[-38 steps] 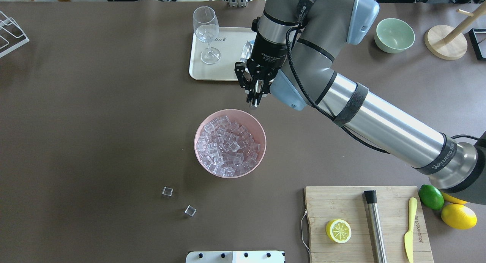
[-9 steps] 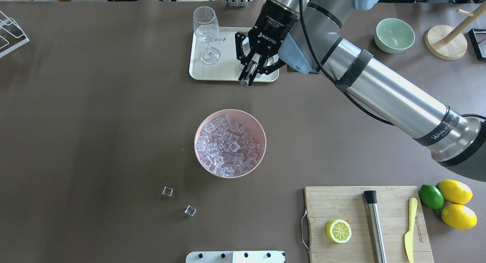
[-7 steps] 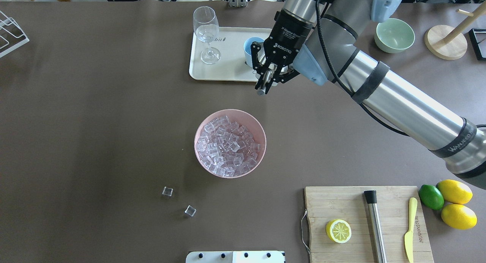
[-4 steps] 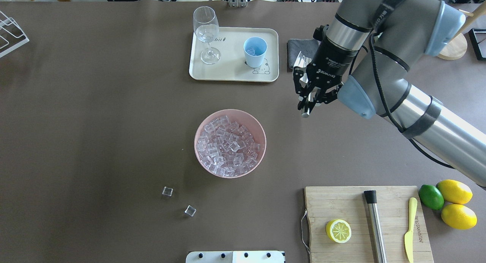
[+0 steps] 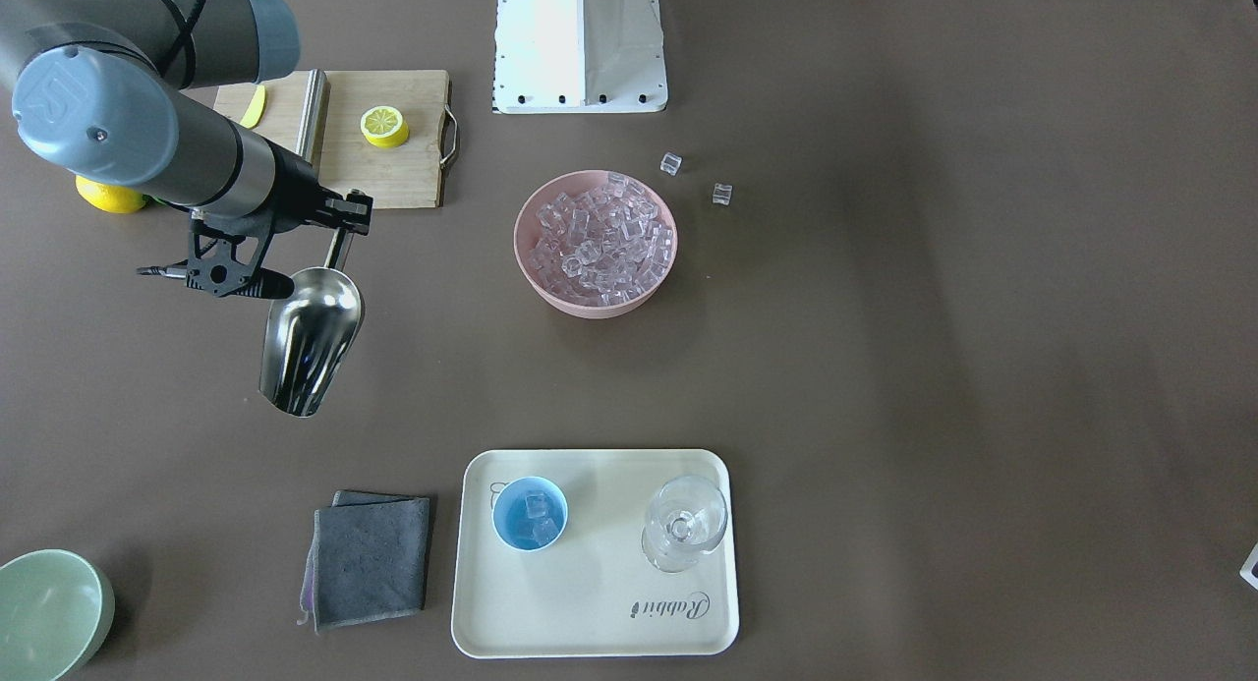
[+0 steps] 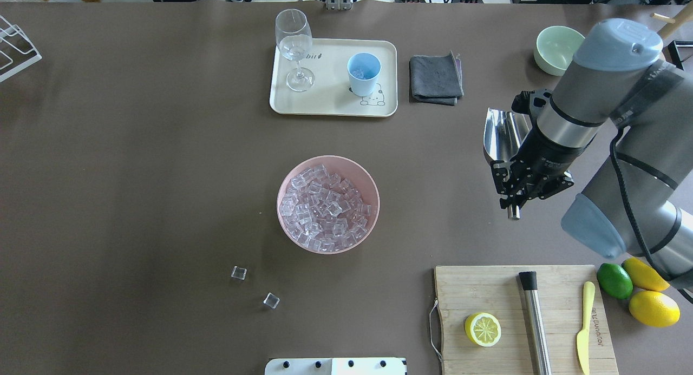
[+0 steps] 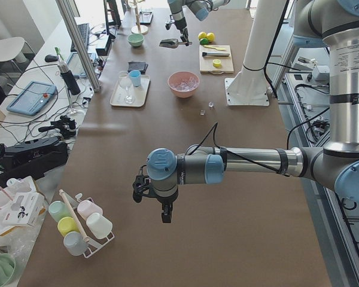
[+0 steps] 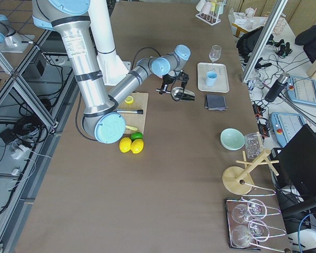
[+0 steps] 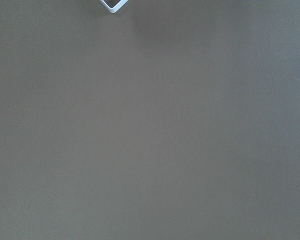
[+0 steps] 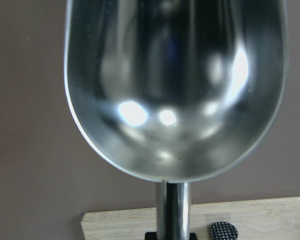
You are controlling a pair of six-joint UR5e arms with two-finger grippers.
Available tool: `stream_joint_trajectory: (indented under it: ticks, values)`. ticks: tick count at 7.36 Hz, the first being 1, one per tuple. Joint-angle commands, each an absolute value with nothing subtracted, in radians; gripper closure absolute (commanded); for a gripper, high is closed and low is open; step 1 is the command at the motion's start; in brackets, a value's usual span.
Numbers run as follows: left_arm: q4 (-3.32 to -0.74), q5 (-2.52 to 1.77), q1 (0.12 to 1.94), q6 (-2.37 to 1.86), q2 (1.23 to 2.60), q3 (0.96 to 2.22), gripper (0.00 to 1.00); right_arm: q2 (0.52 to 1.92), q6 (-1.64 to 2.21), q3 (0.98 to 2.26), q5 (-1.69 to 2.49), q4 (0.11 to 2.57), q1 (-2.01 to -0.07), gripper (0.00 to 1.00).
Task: Put ice in cup with scoop
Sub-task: 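Carry the empty scoop back toward its spot near the cutting board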
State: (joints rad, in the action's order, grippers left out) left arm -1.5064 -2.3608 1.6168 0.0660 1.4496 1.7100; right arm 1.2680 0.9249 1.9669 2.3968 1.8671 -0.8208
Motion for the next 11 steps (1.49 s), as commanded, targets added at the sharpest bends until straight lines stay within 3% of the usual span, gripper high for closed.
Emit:
stream_joint_trajectory:
  ticks: [1, 11]
  values:
    - [-1.506, -2.361, 1.617, 0.066, 1.450, 1.709, 0.02, 1.354, 0.839, 1.968, 2.335, 1.864, -0.718, 1.00]
    - [-1.506, -2.362, 1.615, 0.066, 1.451, 1.713, 0.02, 1.289, 0.765, 1.842, 2.310, 1.853, -0.713, 1.00]
